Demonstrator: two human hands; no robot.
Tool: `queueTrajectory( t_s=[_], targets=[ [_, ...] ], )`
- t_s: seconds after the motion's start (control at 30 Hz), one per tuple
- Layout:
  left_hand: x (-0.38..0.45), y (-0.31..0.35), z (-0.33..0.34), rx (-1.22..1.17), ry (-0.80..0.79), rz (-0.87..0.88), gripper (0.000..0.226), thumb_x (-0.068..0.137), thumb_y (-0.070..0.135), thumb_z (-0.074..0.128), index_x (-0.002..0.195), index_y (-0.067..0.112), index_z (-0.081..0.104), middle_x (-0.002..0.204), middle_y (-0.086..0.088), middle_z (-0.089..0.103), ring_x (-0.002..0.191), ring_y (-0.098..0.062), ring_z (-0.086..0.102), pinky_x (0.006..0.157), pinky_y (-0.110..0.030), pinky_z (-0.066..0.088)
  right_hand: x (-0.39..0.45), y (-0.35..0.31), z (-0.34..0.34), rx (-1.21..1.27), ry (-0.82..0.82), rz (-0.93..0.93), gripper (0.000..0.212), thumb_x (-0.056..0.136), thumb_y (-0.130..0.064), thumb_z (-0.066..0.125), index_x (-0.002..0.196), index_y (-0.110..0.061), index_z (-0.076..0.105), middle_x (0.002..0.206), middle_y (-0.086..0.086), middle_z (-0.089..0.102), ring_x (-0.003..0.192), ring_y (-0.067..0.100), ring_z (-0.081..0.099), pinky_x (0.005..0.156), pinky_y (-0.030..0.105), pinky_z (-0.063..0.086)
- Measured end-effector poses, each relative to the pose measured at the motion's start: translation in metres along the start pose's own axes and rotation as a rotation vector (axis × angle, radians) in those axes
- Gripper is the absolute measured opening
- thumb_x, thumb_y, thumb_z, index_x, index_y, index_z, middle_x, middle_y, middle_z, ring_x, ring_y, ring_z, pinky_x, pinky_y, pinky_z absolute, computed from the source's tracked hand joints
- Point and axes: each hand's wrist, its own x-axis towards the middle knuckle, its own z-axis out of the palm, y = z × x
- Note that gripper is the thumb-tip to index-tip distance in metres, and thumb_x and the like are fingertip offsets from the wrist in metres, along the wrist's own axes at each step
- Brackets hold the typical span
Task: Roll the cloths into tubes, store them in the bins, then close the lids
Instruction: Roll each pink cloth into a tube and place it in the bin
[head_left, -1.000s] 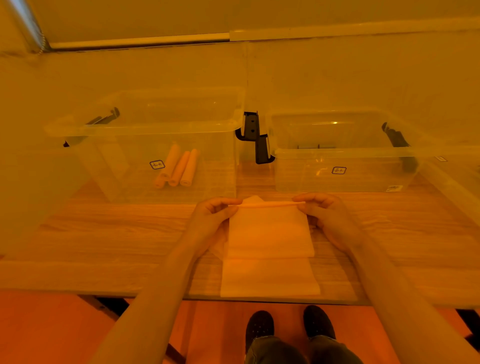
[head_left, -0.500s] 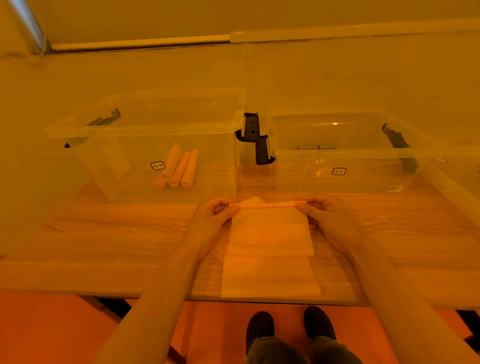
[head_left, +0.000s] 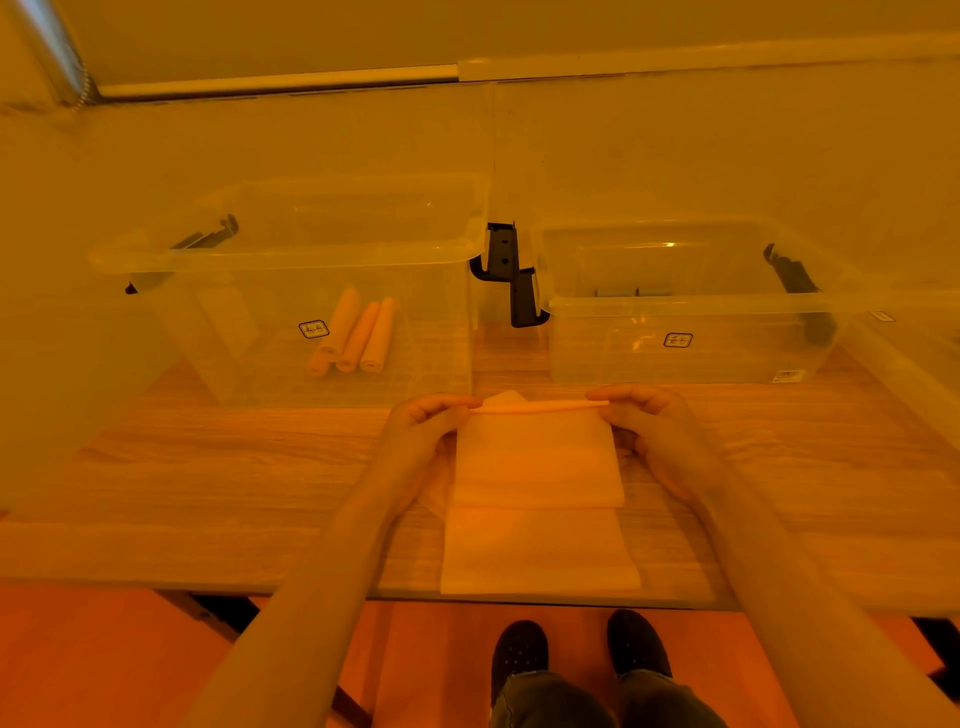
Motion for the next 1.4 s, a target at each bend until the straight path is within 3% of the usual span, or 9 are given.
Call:
queueTrajectory(
  t_s=[0.1,0.23,0.4,0.6,0.9,1.0,1.13,1.23,1.4],
  targets=[
    [0.0004,-0.0017,-0.0004,0.049,0.003,0.032,0.018,0.087,0.004,0.062,0.083,0.017,0.075,0.081,-0.004,0.074,0.077,-0.017,0.067,0.063,-0.028,0.052,-0.0008,-0.0013,0.0019,-0.006,0.0,-0.016,0.011,0.087,-0.013,0.062,0.093,-0.012,0.07,0.082,0.006,0.071,0.071,0.022,0.065,0.056,0.031,0.052],
    [0.0023,-0.0043,-0.0032,0.038,-0.01,0.021,0.023,0.087,0.001,0.062,0.102,0.016,0.069,0.094,-0.009,0.074,0.085,-0.023,0.07,0.072,-0.034,0.057,-0.0007,-0.0006,0.0016,-0.04,0.009,-0.021,0.016,0.086,-0.007,0.063,0.101,-0.012,0.068,0.084,0.007,0.074,0.072,0.02,0.069,0.057,0.027,0.058],
    [0.0008,-0.005,-0.0002,0.111,0.015,0.055,0.009,0.088,0.006,0.064,0.086,0.013,0.069,0.075,-0.002,0.072,0.071,-0.016,0.065,0.064,-0.03,0.05,-0.0014,-0.0012,-0.0006,-0.09,-0.018,-0.016,0.022,0.089,-0.011,0.06,0.11,-0.015,0.067,0.09,0.005,0.074,0.077,0.02,0.07,0.064,0.031,0.058],
    [-0.0014,0.0002,0.0008,0.083,-0.018,0.045,0.008,0.091,0.009,0.059,0.09,0.014,0.066,0.075,-0.004,0.068,0.066,-0.016,0.064,0.053,-0.027,0.049,-0.0004,-0.003,0.0026,-0.091,-0.025,-0.007,0.012,0.093,-0.014,0.057,0.099,-0.015,0.066,0.081,0.003,0.072,0.072,0.018,0.068,0.065,0.033,0.056],
    [-0.0001,0.0017,0.0002,0.042,-0.01,0.014,0.022,0.09,0.003,0.056,0.086,0.016,0.073,0.081,-0.001,0.072,0.079,-0.016,0.065,0.067,-0.029,0.05,-0.0019,-0.0035,0.002,-0.007,-0.043,0.001,0.017,0.091,-0.005,0.056,0.097,-0.013,0.069,0.079,0.005,0.07,0.065,0.016,0.065,0.05,0.024,0.05],
    [0.0014,-0.0024,-0.0009,0.082,-0.012,0.036,0.015,0.089,0.004,0.06,0.088,0.015,0.071,0.078,0.0,0.072,0.076,-0.016,0.065,0.064,-0.029,0.051,-0.0019,-0.0035,0.0026,-0.031,-0.046,-0.007,0.011,0.089,-0.013,0.061,0.095,-0.012,0.07,0.078,0.004,0.07,0.066,0.016,0.065,0.051,0.025,0.05],
    [0.0039,-0.0051,-0.0043,0.016,-0.037,0.007,0.024,0.085,0.0,0.062,0.102,0.015,0.068,0.092,-0.009,0.074,0.086,-0.024,0.069,0.073,-0.037,0.056,-0.0016,-0.0018,0.0009,-0.071,-0.042,-0.022,0.018,0.087,-0.008,0.062,0.102,-0.016,0.068,0.084,0.005,0.074,0.072,0.02,0.069,0.058,0.027,0.056],
    [0.0023,-0.0051,-0.0018,0.055,0.0,0.027,0.014,0.087,0.001,0.062,0.088,0.014,0.069,0.077,-0.004,0.073,0.072,-0.019,0.067,0.062,-0.03,0.052,-0.0008,-0.0016,0.0002,-0.048,-0.049,-0.023,0.031,0.087,-0.005,0.062,0.114,-0.02,0.064,0.092,0.009,0.074,0.08,0.021,0.071,0.063,0.027,0.058],
    [-0.0011,-0.0003,0.0009,0.067,-0.031,0.026,0.008,0.091,0.008,0.058,0.087,0.013,0.062,0.063,-0.001,0.066,0.054,-0.011,0.061,0.048,-0.025,0.047,-0.002,-0.0026,0.0003,-0.096,-0.066,-0.011,0.017,0.092,-0.009,0.057,0.106,-0.01,0.066,0.087,0.008,0.072,0.073,0.019,0.069,0.058,0.026,0.056]
  ],
)
